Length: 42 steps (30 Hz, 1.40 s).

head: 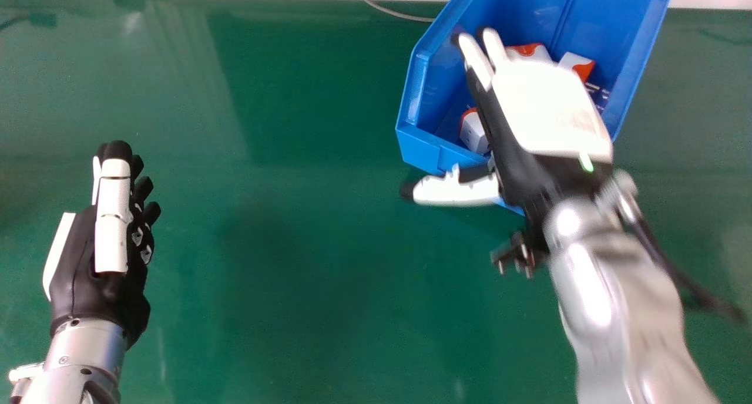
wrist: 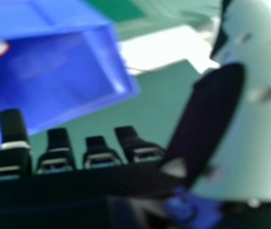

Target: Pick all objects and put in blue box

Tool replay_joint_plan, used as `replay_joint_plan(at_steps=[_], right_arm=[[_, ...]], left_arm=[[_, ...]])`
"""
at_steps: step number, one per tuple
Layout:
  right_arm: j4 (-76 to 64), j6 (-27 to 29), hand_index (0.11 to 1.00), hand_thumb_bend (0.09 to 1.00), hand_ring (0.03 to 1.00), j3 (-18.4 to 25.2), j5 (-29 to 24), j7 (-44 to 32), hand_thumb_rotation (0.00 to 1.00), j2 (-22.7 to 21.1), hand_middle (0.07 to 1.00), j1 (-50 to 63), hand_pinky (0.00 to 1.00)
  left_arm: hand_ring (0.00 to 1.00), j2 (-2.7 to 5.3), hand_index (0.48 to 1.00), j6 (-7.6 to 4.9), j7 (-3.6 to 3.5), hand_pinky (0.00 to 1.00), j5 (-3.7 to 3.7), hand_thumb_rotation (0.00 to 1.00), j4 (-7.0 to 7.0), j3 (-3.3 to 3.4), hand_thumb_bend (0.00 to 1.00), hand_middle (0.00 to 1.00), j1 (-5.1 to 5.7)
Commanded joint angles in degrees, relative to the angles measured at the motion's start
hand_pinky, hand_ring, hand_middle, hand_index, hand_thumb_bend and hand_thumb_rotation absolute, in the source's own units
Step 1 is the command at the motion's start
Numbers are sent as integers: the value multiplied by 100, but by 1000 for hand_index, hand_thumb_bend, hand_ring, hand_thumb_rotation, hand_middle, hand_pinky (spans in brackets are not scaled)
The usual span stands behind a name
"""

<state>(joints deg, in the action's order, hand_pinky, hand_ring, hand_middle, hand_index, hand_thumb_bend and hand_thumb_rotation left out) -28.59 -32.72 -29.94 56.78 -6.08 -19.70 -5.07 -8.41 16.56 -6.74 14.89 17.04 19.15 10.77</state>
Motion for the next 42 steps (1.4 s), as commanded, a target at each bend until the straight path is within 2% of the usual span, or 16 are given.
replay_joint_plan(at_steps=[1, 4, 6, 7, 11, 16, 20, 22, 25, 26, 30, 32, 34, 38, 42], right_arm=[[-431, 377, 1000, 597, 995, 136, 138, 347, 560, -32, 1000, 447, 799], [-604, 1054, 1000, 571, 996, 280, -212, 712, 574, -65, 1000, 1125, 805], [-570, 1628, 1000, 543, 999, 451, -664, 931, 568, -94, 1000, 1490, 854], [-510, 1931, 1000, 540, 1000, 544, -898, 1019, 556, -138, 1000, 1656, 858], [-127, 3015, 1000, 488, 1000, 890, -1989, 1099, 626, -186, 1000, 2231, 928], [479, 3985, 1000, 435, 1000, 1223, -3569, 624, 758, -129, 1000, 2547, 985], [822, 4320, 1000, 414, 1000, 1323, -4378, 79, 954, -131, 1000, 2609, 1000], [947, 4294, 1000, 467, 1000, 1365, -4832, -204, 988, -62, 1000, 2633, 1000], [973, 3919, 1000, 604, 1000, 1444, -5433, -616, 999, 21, 1000, 2634, 1000], [974, 3802, 1000, 621, 1000, 1476, -5606, -723, 1000, 55, 1000, 2620, 1000], [834, 3201, 1000, 731, 1000, 1583, -5966, -1002, 1000, 114, 1000, 2559, 1000], [805, 3056, 1000, 754, 1000, 1625, -6039, -1106, 1000, 100, 1000, 2529, 1000], [832, 3006, 1000, 766, 1000, 1683, -6092, -1163, 1000, 144, 1000, 2519, 1000], [792, 2889, 1000, 738, 1000, 1751, -6108, -1091, 1000, 311, 1000, 2552, 1000], [811, 2852, 1000, 696, 1000, 1805, -6147, -1102, 1000, 404, 1000, 2562, 1000]], left_arm=[[1000, -120, 1000, -218, -101, 1000, 28, 989, -38, 55, 510, 1000, -50], [1000, -164, 1000, -338, -157, 1000, -22, 995, -151, 61, 514, 1000, -55], [1000, -202, 1000, -411, -202, 1000, -35, 998, -235, 64, 520, 1000, -59], [1000, -211, 1000, -439, -209, 1000, -40, 996, -259, 62, 523, 1000, -58], [1000, -256, 1000, -503, -207, 1000, -82, 987, -379, 65, 523, 1000, -72], [1000, -265, 1000, -563, -201, 1000, -117, 987, -421, 60, 520, 1000, -46], [1000, -267, 1000, -572, -212, 1000, -94, 997, -466, 79, 499, 1000, -53], [1000, -277, 1000, -576, -223, 1000, -81, 993, -492, 85, 497, 1000, -61], [1000, -287, 1000, -599, -244, 1000, -76, 1000, -517, 84, 488, 1000, -63], [1000, -290, 1000, -619, -241, 1000, -89, 1000, -548, 85, 489, 1000, -72], [1000, -310, 1000, -719, -241, 1000, -125, 997, -637, 72, 492, 1000, -90], [1000, -331, 1000, -827, -263, 1000, -159, 998, -716, 61, 489, 1000, -97], [1000, -334, 1000, -881, -273, 1000, -161, 998, -756, 58, 497, 1000, -102], [1000, -357, 1000, -888, -287, 1000, -138, 994, -804, 67, 505, 1000, -121], [1000, -379, 1000, -950, -328, 1000, -172, 983, -836, 45, 514, 1000, -109]])
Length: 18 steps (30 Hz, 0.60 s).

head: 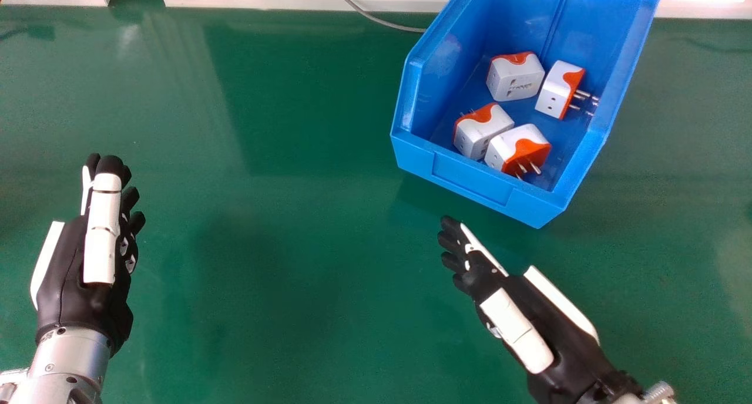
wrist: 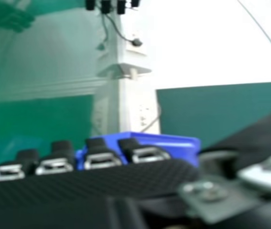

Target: Pick all objects and put in blue box

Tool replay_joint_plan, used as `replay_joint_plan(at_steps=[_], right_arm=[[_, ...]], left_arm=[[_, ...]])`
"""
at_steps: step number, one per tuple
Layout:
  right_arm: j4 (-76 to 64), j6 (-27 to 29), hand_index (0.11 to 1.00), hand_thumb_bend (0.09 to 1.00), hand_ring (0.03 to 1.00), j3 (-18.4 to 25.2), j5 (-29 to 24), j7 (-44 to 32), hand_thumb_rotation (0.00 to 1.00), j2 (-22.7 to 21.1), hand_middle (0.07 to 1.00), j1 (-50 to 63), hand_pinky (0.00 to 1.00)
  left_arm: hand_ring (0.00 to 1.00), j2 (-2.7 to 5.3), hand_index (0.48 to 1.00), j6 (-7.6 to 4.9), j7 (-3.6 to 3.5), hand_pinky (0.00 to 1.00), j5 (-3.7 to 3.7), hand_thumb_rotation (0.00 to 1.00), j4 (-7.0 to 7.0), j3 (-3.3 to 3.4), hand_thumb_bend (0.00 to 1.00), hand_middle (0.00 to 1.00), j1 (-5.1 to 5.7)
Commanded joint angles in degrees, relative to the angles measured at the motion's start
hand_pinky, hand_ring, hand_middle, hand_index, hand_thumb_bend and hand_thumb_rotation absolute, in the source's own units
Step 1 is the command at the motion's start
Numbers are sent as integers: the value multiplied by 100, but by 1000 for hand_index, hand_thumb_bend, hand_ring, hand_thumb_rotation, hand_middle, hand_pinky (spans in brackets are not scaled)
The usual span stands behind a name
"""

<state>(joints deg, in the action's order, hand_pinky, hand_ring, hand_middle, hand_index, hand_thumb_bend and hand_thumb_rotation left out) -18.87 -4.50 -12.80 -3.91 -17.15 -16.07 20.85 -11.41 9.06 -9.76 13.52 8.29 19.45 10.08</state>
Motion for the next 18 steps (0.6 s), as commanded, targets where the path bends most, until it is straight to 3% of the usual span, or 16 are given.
replay_joint_plan(at_steps=[1, 5, 9, 12, 16, 18], right_arm=[[-139, 45, 1000, 690, 1000, 104, -62, 17, 1000, 63, 1000, -30, 1000], [-51, -4, 1000, 676, 1000, 164, -108, 16, 1000, 168, 1000, -53, 1000], [113, 76, 1000, 630, 1000, 194, -48, 17, 1000, 255, 1000, -76, 1000], [210, 143, 1000, 585, 1000, 213, -20, 28, 1000, 305, 1000, -98, 1000], [388, 245, 1000, 583, 1000, 264, 13, 46, 1000, 364, 1000, -203, 987], [452, 272, 1000, 581, 1000, 293, 4, 44, 1000, 388, 1000, -251, 971]], left_arm=[[1000, -89, 1000, -204, -46, 1000, -34, 986, 21, 11, 518, 1000, -36], [1000, -98, 1000, -371, -103, 1000, -44, 963, -133, -2, 535, 999, -18], [1000, -123, 988, -648, -114, 1000, -184, 931, -312, -40, 564, 984, 66], [999, -150, 971, -840, -167, 1000, -267, 923, -431, -46, 599, 972, 113], [1000, -139, 979, -1023, -284, 1000, -181, 913, -588, -9, 604, 980, 141], [1000, -147, 986, -1056, -293, 1000, -195, 924, -628, -5, 587, 984, 155]])
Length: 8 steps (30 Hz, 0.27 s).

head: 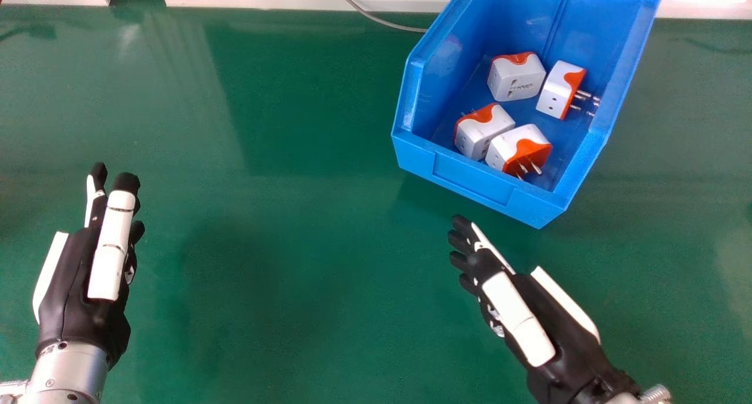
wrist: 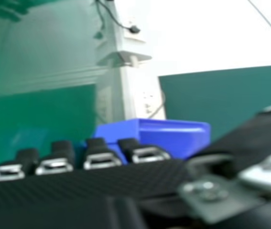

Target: Pick all objects and put in blue box

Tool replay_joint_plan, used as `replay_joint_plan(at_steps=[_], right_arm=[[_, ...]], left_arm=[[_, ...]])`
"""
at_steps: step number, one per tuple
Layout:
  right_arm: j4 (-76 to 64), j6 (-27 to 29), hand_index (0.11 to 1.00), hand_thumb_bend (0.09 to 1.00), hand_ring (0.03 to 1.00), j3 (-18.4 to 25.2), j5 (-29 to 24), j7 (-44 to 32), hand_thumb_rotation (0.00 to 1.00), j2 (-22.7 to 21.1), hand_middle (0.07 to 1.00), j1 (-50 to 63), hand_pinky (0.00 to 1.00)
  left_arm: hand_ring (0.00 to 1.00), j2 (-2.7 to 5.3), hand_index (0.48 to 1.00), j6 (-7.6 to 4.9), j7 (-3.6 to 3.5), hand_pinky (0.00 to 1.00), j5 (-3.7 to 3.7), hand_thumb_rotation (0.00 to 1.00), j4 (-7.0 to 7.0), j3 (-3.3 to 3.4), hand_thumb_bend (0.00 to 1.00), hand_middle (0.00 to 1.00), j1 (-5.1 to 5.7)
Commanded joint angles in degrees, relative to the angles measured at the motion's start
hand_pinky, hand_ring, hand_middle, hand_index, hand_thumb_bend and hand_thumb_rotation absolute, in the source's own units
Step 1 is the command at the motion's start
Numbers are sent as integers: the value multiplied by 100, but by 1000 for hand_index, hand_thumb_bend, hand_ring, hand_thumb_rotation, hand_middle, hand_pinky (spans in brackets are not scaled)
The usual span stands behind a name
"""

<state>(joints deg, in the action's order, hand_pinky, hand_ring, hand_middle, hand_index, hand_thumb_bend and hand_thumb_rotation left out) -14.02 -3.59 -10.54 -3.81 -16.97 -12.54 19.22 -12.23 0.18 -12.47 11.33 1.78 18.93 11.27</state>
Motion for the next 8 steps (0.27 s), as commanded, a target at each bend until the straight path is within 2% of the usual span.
replay_joint_plan(at_steps=[1, 4, 8], right_arm=[[-15, 178, 1000, 575, 1000, 81, -16, 23, 1000, 48, 1000, -110, 966], [87, 245, 1000, 559, 1000, 105, 19, 38, 1000, 93, 1000, -178, 952], [331, 461, 1000, 535, 1000, 143, 13, 88, 1000, 208, 1000, -252, 915]], left_arm=[[1000, -73, 986, -188, -21, 1000, 8, 928, -1, 48, 588, 983, 39], [1000, -81, 985, -231, -15, 1000, 3, 931, -88, 59, 594, 980, 29], [999, -57, 981, -281, -4, 1000, 19, 925, -118, 51, 586, 976, 28]])
